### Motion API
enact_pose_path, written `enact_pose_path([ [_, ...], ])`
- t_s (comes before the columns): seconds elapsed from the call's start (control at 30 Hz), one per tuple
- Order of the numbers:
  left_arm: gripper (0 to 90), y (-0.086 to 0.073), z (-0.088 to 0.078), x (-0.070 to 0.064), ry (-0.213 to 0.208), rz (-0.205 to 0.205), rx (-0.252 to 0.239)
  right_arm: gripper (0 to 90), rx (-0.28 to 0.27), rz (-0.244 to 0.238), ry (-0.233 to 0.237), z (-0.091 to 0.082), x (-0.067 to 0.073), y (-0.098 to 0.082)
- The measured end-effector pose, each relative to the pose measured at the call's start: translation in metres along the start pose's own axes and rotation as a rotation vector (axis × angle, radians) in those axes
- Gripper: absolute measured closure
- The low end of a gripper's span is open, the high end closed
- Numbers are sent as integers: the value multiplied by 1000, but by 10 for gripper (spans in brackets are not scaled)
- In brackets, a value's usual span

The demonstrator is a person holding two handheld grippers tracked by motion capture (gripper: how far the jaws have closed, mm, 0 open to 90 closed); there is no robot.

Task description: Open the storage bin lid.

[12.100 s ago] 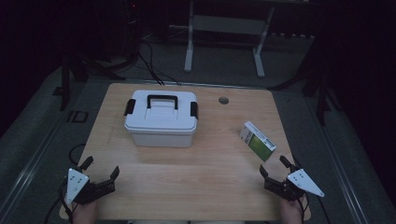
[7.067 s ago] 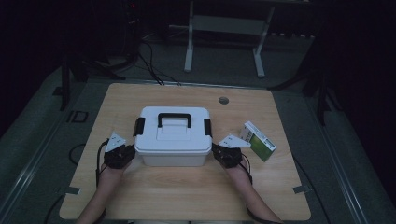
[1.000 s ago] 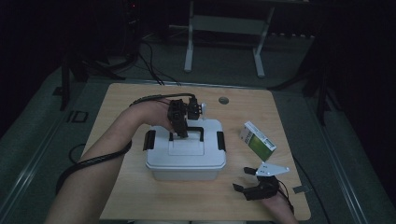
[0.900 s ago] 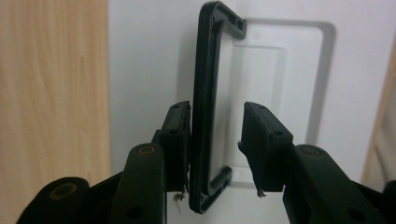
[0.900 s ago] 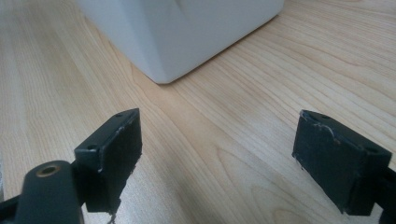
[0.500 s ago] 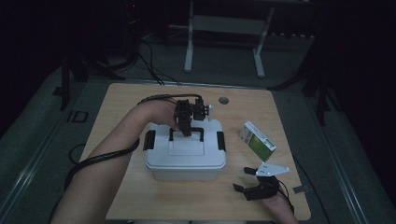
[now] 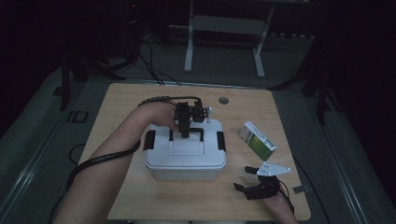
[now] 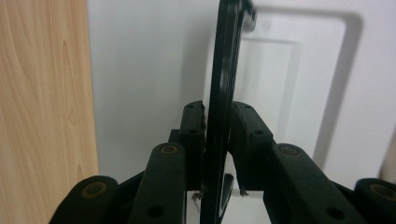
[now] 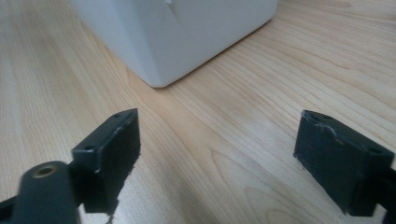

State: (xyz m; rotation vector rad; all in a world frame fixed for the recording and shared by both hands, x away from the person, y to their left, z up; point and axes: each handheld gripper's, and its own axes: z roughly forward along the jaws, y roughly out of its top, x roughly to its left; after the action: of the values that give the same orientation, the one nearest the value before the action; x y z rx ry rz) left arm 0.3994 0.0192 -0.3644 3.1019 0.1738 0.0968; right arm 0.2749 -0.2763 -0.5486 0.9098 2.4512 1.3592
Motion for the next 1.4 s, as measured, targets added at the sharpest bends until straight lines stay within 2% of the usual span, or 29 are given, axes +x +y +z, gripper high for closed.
enact_pose_path([
  [0.07,789,-1,1,1,-4,-3,-6,135,1,-9,-12,0,0,0],
  [0.13,806,-1,1,1,-14,8,-10,137,-13,7,-11,0,-1,-1],
  [0.27,817,-1,0,0,-24,10,-3,137,-20,8,-38,0,-1,-1],
  [0.37,821,1,-1,-1,-20,9,7,132,7,-5,-53,0,1,0],
  [0.4,824,1,-1,-1,-18,11,8,121,5,-6,-43,0,1,0],
  [0.53,829,0,-2,-2,-23,2,8,117,-11,-2,-65,-1,3,1],
  [0.67,834,-2,-7,-2,-10,14,7,117,-33,3,-72,-3,2,1],
  [0.7,833,-2,-8,-1,-10,3,1,117,-33,8,-71,-4,2,1],
  [0.87,834,-4,-16,-1,17,2,-9,117,-35,6,-84,-5,2,2],
  [1.17,835,-20,-37,-1,41,-21,-47,117,-24,16,-56,-6,2,3],
  [1.27,835,-22,-39,-1,39,-23,-53,117,-13,12,-48,-6,3,3],
  [1.3,835,-32,-46,-3,46,-38,-74,117,-3,14,-40,-5,3,2],
  [1.4,835,-42,-51,-4,47,-53,-80,118,2,10,-36,-4,3,2],
])
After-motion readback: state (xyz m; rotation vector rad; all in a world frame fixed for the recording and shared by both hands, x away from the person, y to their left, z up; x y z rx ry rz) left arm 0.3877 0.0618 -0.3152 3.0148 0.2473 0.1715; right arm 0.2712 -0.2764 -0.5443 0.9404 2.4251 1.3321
